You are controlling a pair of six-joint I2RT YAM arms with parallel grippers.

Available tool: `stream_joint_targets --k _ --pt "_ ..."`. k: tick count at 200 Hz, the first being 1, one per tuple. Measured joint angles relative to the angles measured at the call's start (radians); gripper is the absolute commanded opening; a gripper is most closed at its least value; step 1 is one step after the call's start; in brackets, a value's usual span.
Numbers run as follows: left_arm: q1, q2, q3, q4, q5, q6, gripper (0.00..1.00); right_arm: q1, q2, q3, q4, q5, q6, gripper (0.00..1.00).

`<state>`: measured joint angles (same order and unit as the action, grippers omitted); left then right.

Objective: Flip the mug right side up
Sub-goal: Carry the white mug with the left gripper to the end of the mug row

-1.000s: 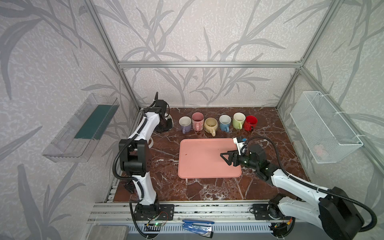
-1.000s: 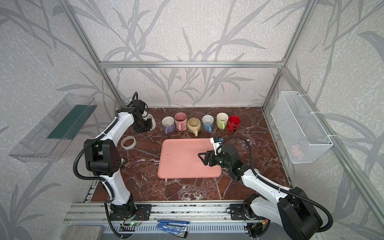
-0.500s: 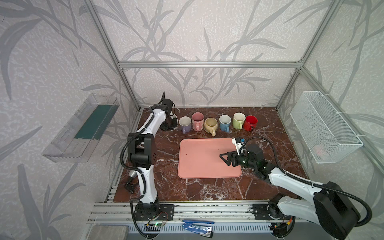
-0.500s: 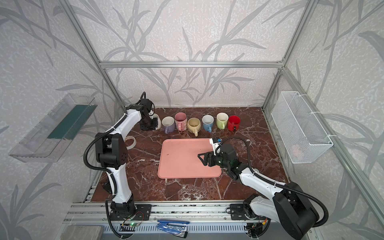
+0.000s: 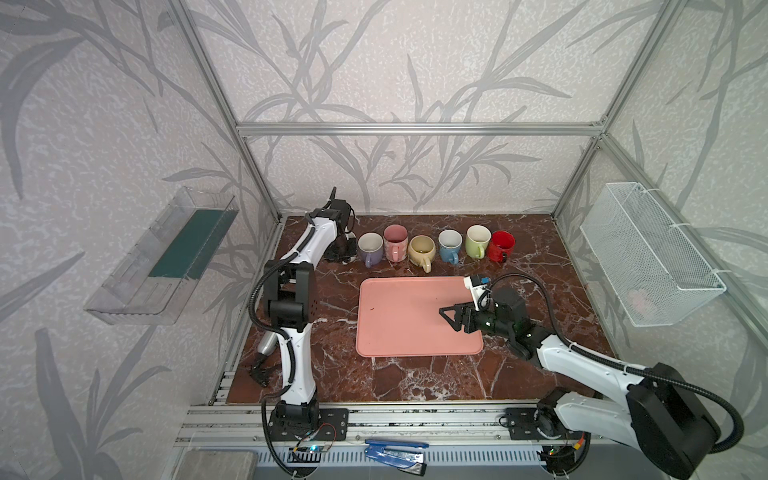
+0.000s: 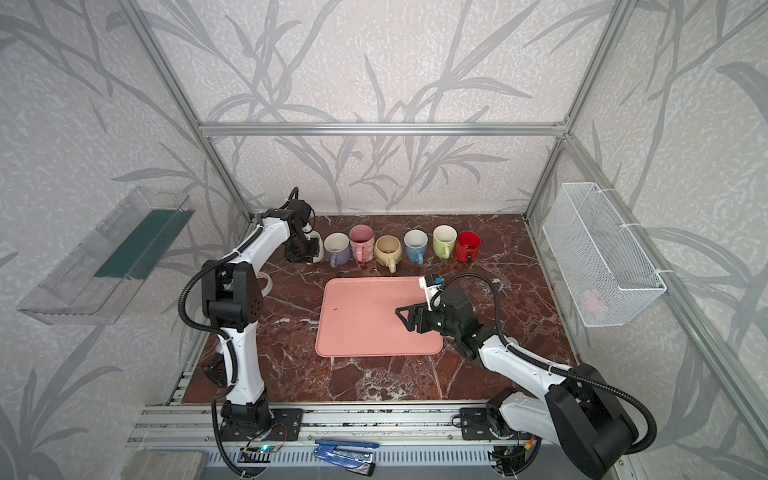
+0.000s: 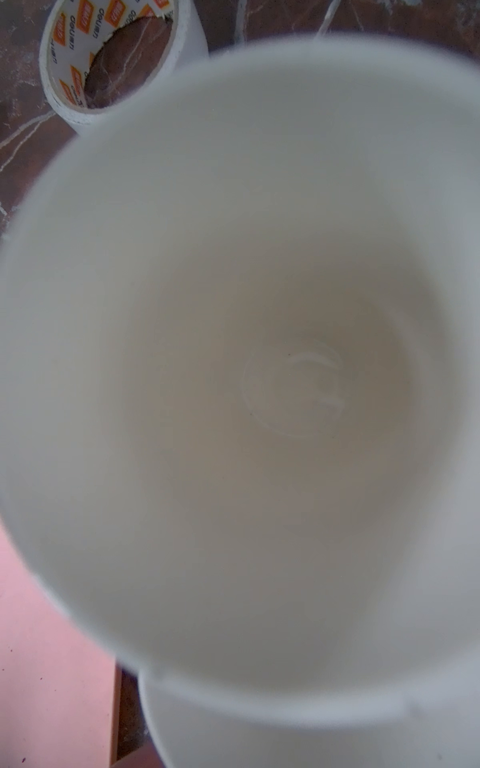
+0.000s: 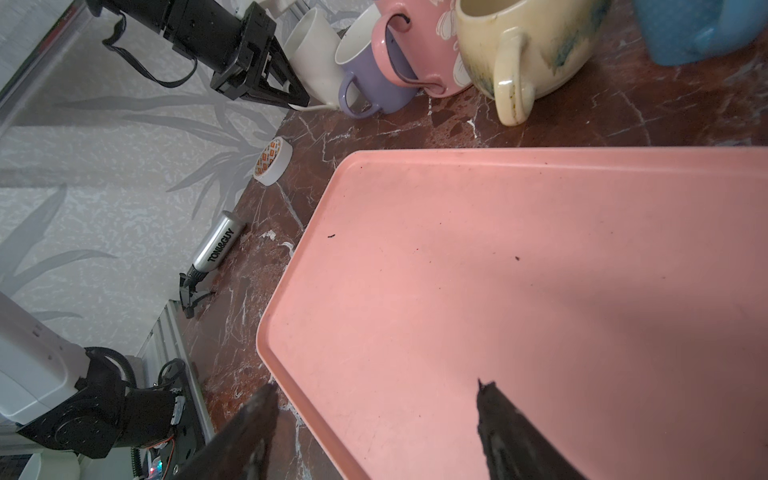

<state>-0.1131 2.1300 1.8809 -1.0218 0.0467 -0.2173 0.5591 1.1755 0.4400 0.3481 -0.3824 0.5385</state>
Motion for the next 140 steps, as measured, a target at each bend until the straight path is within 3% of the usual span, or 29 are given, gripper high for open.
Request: stream_joint_targets --k 102,140 --pt "-0.011 0.034 0.004 -0.008 -0.019 0.001 0.0 0.0 0.012 0.0 0.0 0.0 0.0 0.75" --pt "-0.011 0.034 0.004 -0.009 -0.024 0.001 0.12 0.0 0.012 0.0 0.0 0.0 0.0 0.75"
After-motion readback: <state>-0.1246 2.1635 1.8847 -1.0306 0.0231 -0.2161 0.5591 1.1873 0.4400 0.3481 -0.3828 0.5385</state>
